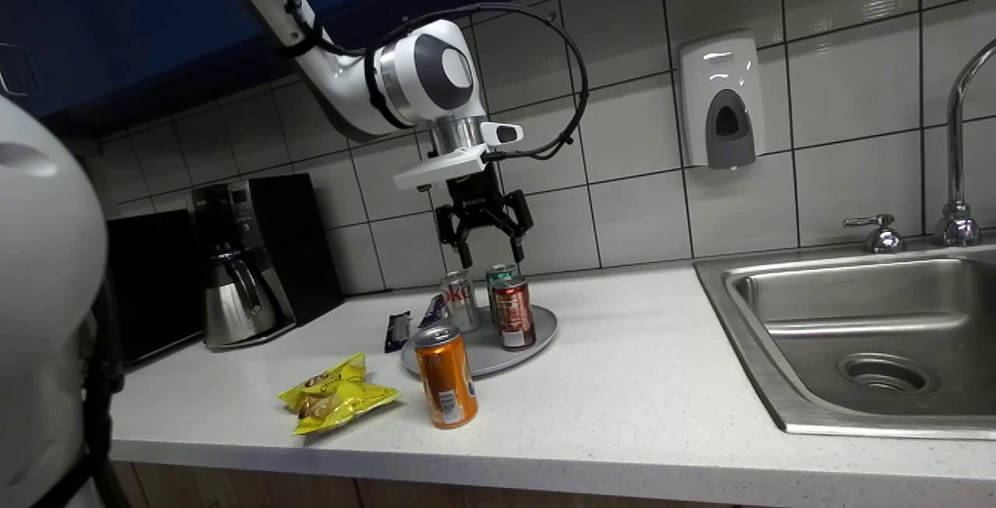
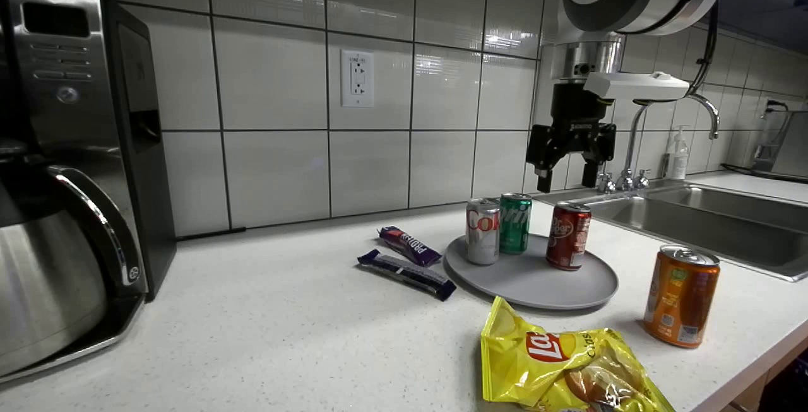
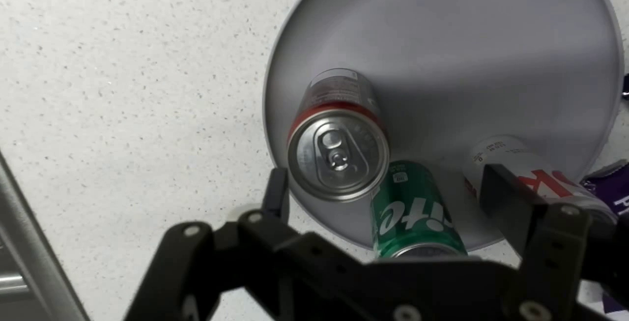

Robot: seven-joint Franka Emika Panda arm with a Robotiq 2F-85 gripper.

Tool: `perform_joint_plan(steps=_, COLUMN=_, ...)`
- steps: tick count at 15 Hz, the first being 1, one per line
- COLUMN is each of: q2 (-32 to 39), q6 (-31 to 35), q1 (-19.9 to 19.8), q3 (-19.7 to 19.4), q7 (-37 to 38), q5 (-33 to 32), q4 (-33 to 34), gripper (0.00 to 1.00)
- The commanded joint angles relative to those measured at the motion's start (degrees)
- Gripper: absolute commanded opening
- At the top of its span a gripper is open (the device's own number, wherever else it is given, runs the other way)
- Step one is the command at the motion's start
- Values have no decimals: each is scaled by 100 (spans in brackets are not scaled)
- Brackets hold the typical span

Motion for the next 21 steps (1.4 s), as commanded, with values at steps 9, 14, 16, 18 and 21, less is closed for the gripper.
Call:
perform_joint_plan(steps=9, q2=-561, q6=94, q1=24, q3=215, q7=11, q5=-106, q4=-514, gripper=100)
perform_joint_plan(steps=14, q2=-959, q6=98, q1=83, q3=361, q7=-26, q5=-77, q4=-935, gripper=100)
perform_joint_plan(steps=16, q2=-1088, q6=86, q1=111, q3=397, q7=-49, q5=-62, q4=-1099, gripper=100)
perform_joint_plan(steps=18, q2=-1221, q6=92, q1=128, q3=419, q7=-85, q5=-44, q4=-1271, gripper=100)
perform_joint_plan(steps=21, q2=-1400, q6=98, q1=122, q3=418, q7=-184, q5=-9, q4=-1511, gripper=100)
